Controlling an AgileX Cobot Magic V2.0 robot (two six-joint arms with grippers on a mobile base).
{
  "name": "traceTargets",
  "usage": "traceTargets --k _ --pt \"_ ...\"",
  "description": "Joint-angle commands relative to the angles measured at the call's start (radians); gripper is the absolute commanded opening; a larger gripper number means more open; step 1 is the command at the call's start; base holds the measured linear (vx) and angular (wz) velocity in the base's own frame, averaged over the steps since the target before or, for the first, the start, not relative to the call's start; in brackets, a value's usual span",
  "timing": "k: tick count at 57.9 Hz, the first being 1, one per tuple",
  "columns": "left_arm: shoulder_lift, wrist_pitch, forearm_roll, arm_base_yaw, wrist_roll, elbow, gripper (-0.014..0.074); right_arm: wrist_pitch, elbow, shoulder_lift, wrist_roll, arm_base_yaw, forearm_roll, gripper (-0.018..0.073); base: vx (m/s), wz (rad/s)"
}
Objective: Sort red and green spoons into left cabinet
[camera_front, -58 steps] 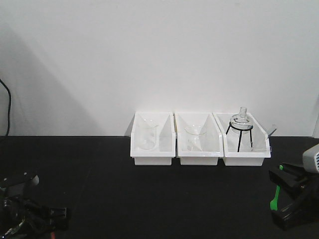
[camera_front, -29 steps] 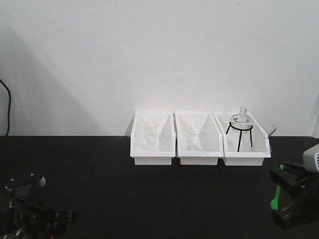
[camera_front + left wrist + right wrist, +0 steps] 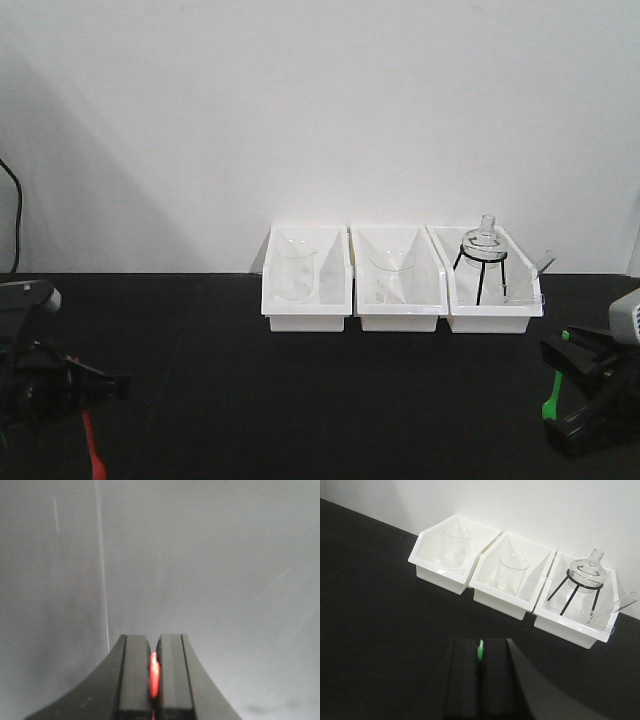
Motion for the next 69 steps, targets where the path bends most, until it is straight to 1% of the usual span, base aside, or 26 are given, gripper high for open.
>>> traceTargets --k 1,6,12,18,31,42,53,69 --pt "-0.124 -0.073 -0.025 -0.007 0.055 -0.029 -0.0004 -0.019 -0.035 -0.02 0.019 -0.005 0.036 -0.0004 0.0 0.0" --pt "-0.203 -0.084 -0.024 -0.007 0.114 -0.029 -0.0003 -0.019 -0.035 -0.025 0.04 -0.005 0.038 -0.0004 0.0 0.0" --pt "-0.3 -0.096 -0.025 -0.007 0.185 -0.005 -0.0003 -0.019 -0.035 -0.046 0.04 -0.005 0.029 -0.0004 0.0 0.0" --pt "-0.4 -0.128 -0.025 -0.007 0.219 0.059 -0.0003 -0.019 -0.035 -0.09 0.04 -0.005 0.029 -0.0004 0.0 0.0" --pt "-0.64 -0.218 -0.025 -0.007 0.219 0.25 -0.0003 0.034 -0.01 -0.22 0.043 -0.005 0.029 -0.0003 0.0 0.0" --pt "-0.815 -0.244 -0.025 -0.007 0.219 0.37 -0.0003 0.033 0.098 -0.347 0.068 -0.005 0.031 -0.0003 0.0 0.0" --pt "-0.877 -0.278 -0.025 -0.007 0.219 0.428 -0.0003 0.014 0.138 -0.425 0.067 -0.005 0.03 -0.0003 0.0 0.0" --pt "-0.877 -0.268 -0.025 -0.007 0.219 0.431 -0.0003 0.015 0.139 -0.444 0.068 -0.005 0.031 -0.0003 0.0 0.0"
